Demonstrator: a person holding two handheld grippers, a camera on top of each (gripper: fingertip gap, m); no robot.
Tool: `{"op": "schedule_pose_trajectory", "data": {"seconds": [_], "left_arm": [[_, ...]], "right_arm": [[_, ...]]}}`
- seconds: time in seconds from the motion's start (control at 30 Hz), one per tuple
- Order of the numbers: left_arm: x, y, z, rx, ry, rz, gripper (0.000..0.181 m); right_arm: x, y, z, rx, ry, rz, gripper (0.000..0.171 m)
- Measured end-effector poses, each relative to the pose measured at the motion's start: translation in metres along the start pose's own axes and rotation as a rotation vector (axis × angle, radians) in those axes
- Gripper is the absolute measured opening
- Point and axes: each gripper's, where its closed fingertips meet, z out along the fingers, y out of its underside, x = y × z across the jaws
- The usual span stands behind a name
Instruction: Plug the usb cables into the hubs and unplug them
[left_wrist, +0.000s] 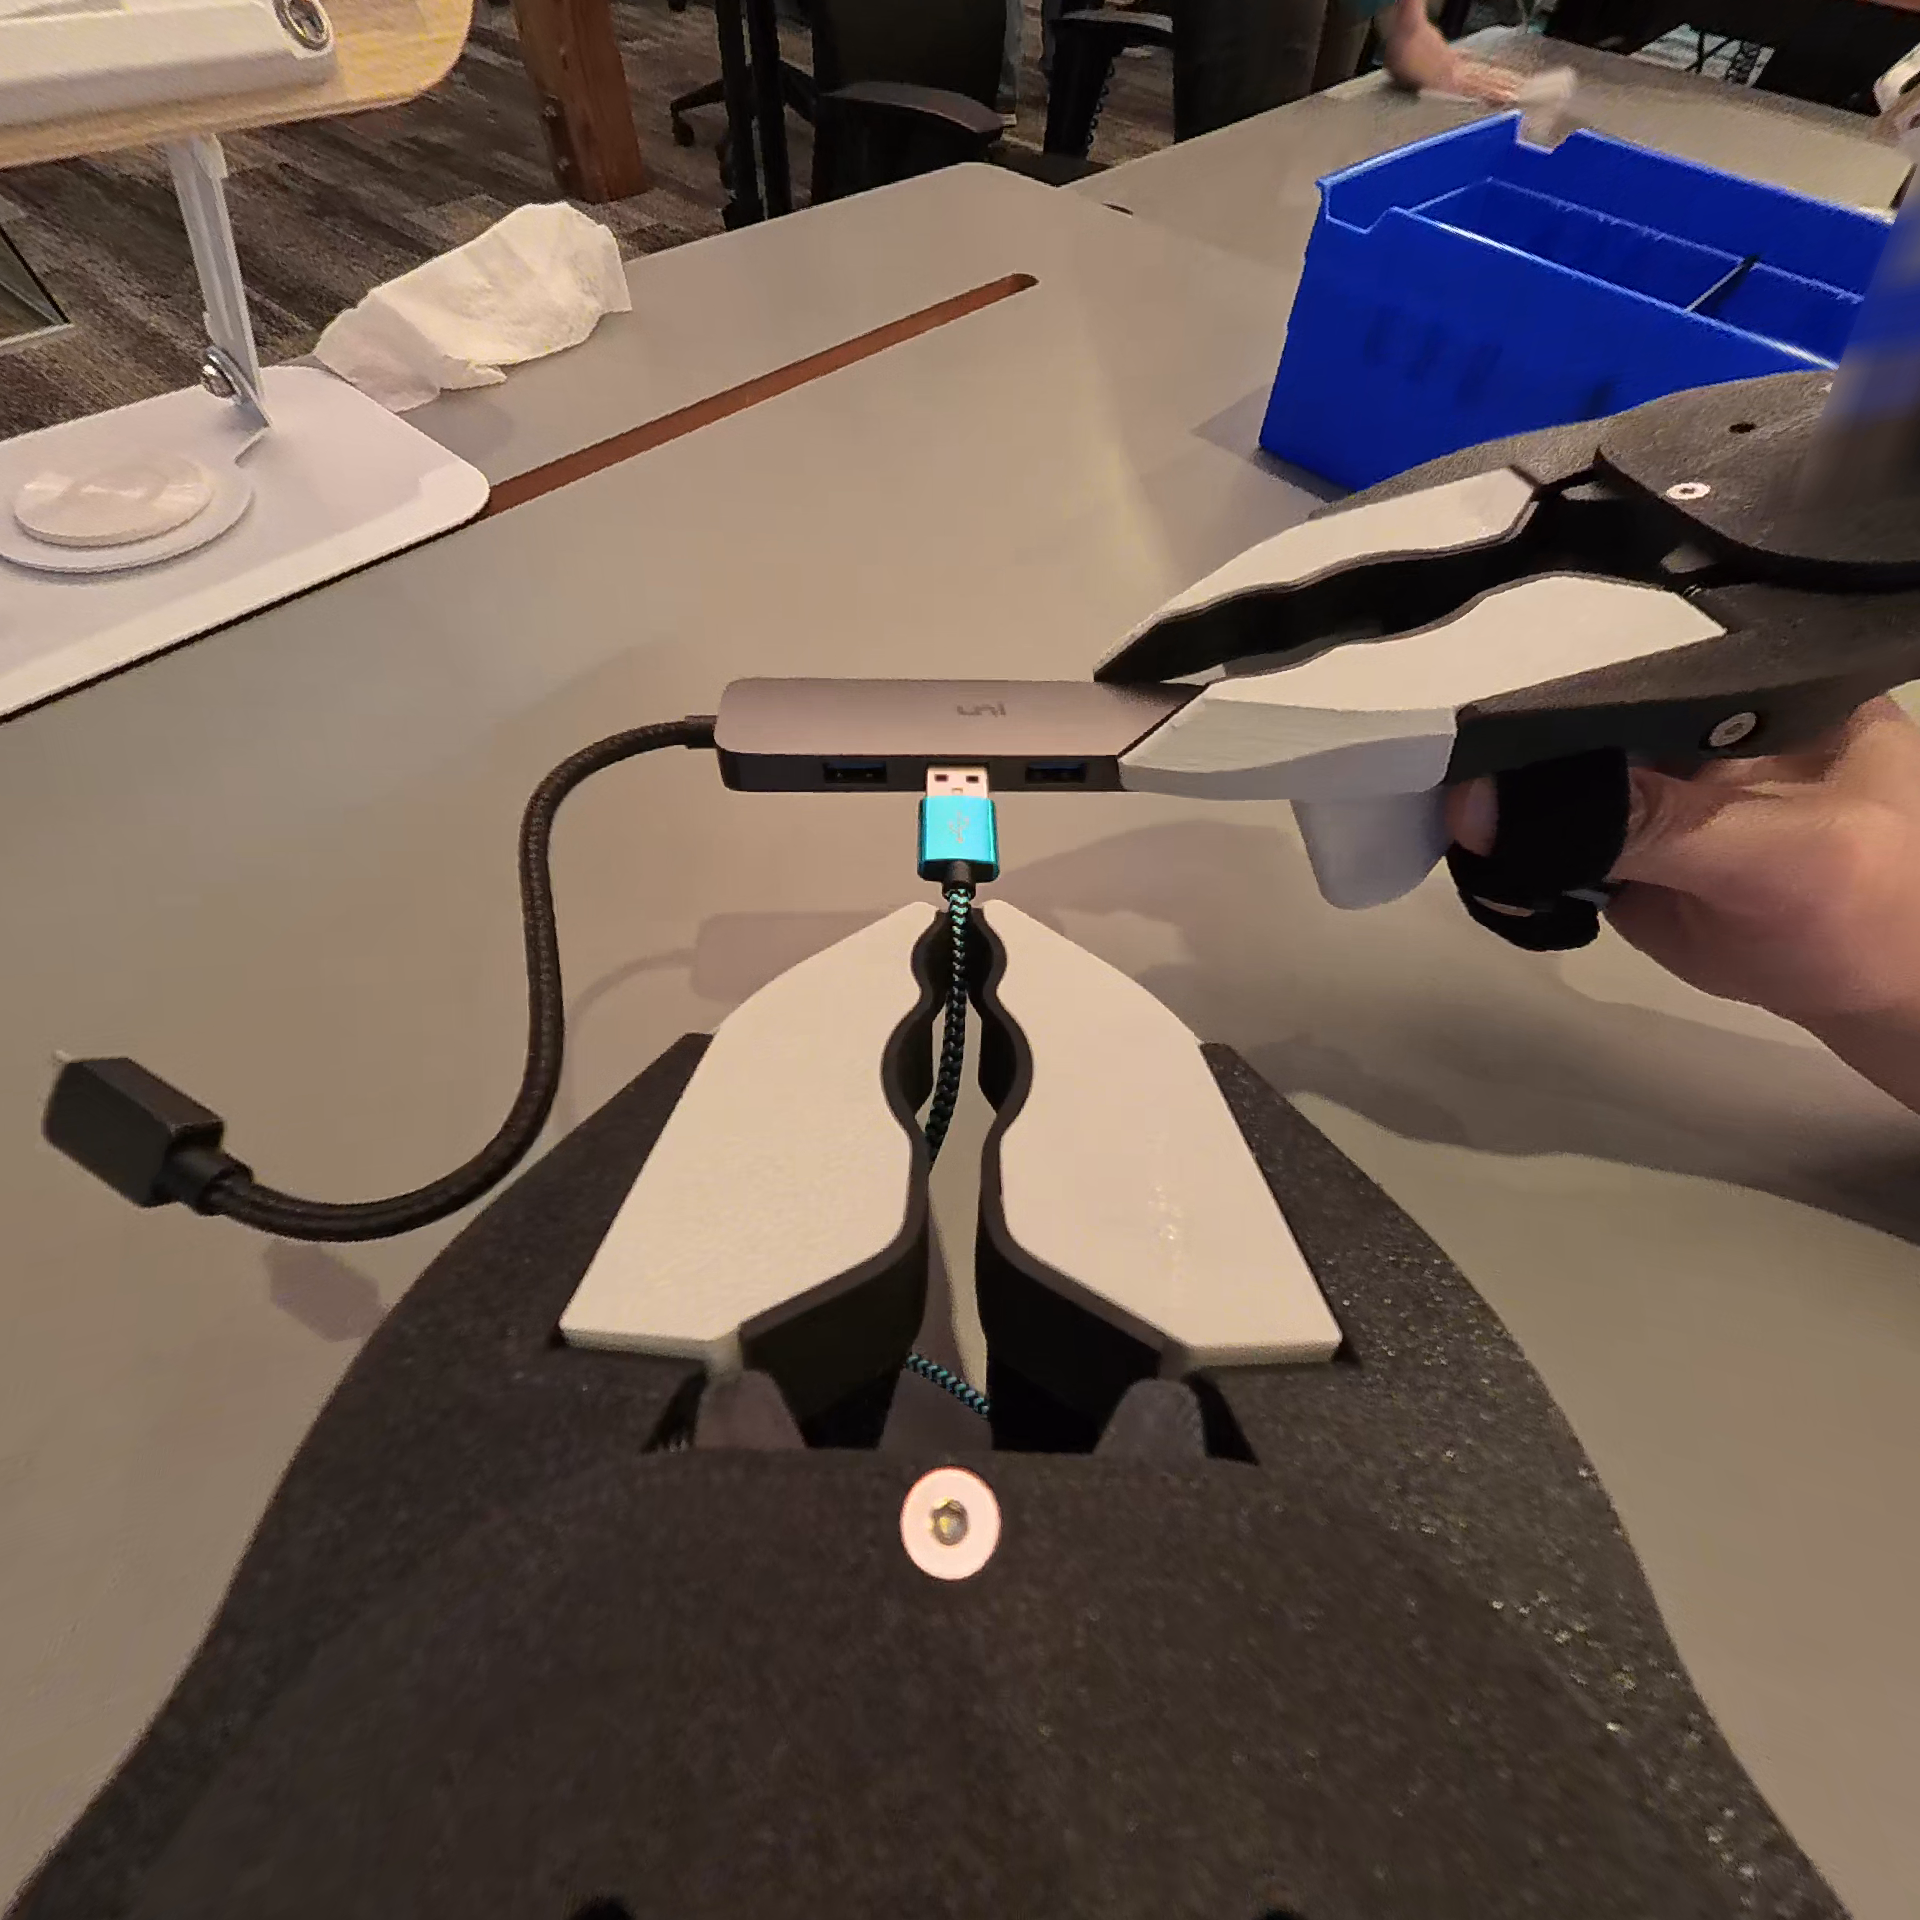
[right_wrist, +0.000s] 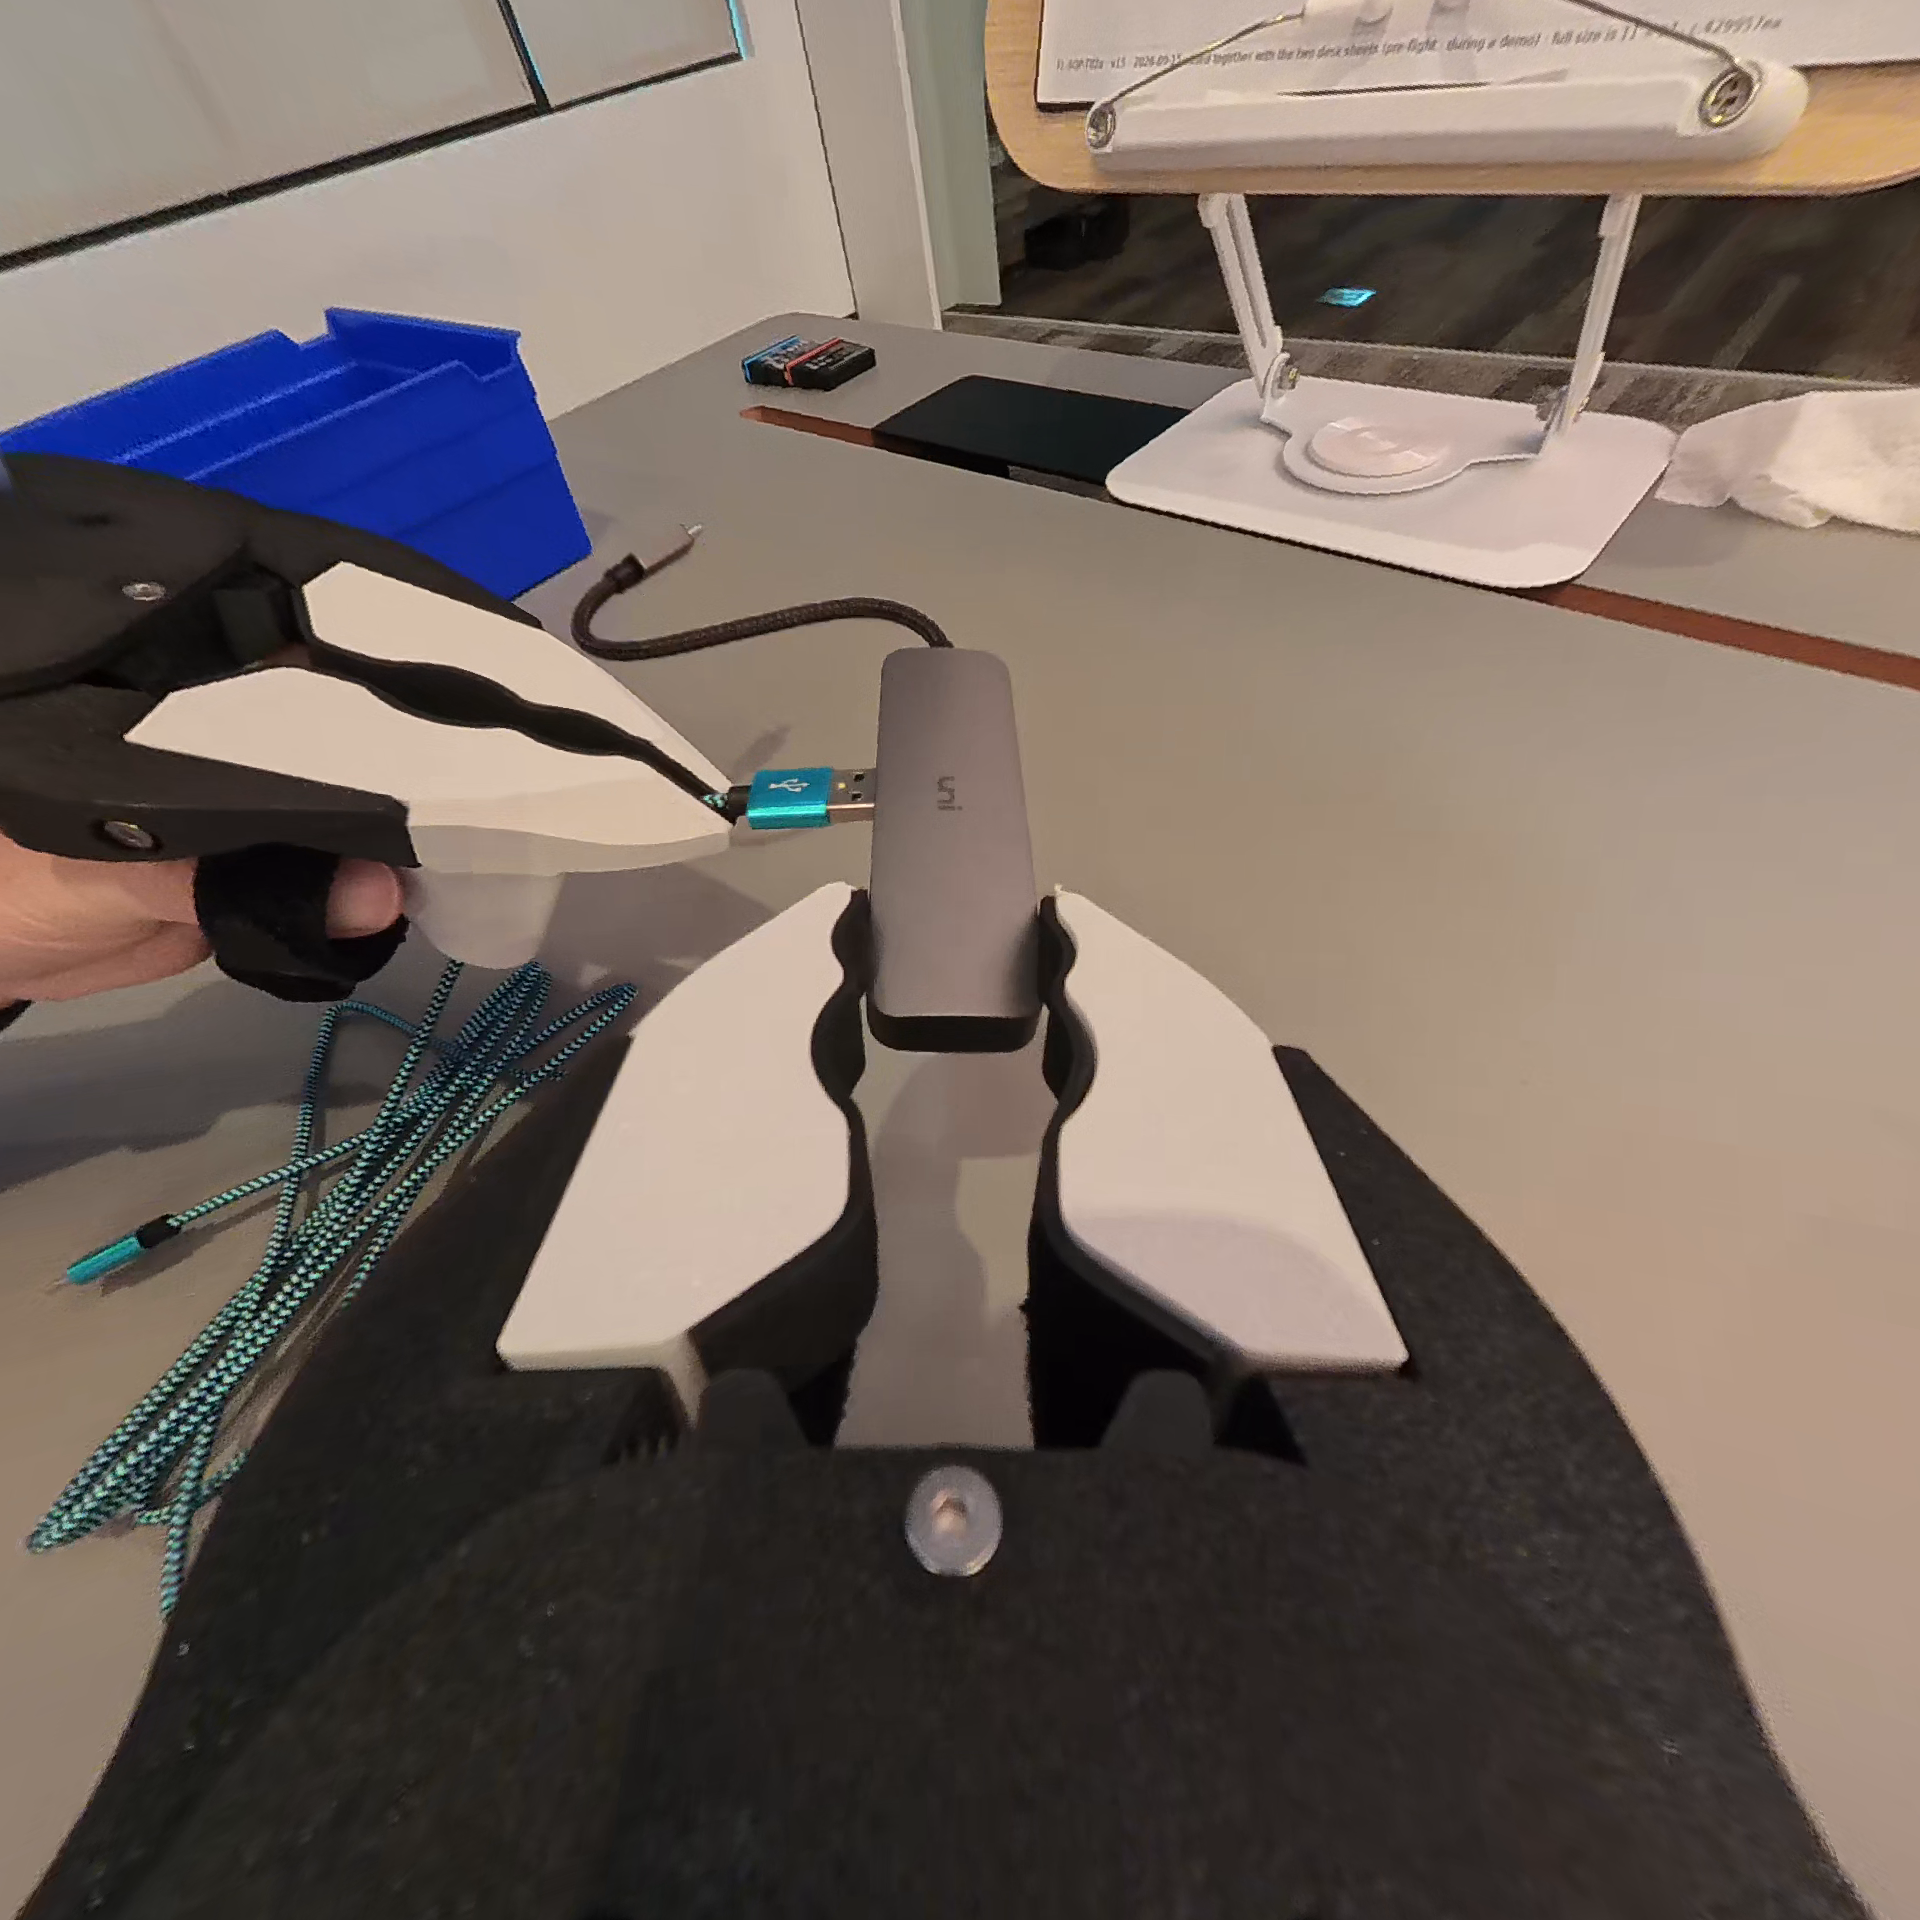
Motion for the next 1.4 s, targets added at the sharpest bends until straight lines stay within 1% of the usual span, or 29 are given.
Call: {"op": "schedule_pose_trajectory", "data": {"seconds": [0.03,0.43,0.57,1.0,1.4], "left_arm": [[0.0,0.0,0.001,-0.002,-0.003,0.006,0.002],[0.001,0.0,0.001,-0.012,-0.029,0.05,0.002],[0.002,0.0,0.0,-0.004,-0.02,0.05,0.002],[0.006,-0.003,-0.001,-0.006,-0.033,0.106,0.002],[0.005,-0.003,-0.002,0.015,-0.03,0.105,0.002]], "right_arm": [[0.0,0.0,0.0,-0.001,0.012,-0.019,0.03],[-0.001,-0.003,-0.003,-0.018,0.09,-0.227,0.03],[-0.002,-0.003,-0.004,-0.006,0.059,-0.205,0.03],[-0.004,-0.008,-0.009,0.037,0.039,-0.253,0.03],[-0.007,-0.01,-0.01,0.059,0.006,-0.251,0.03]]}}
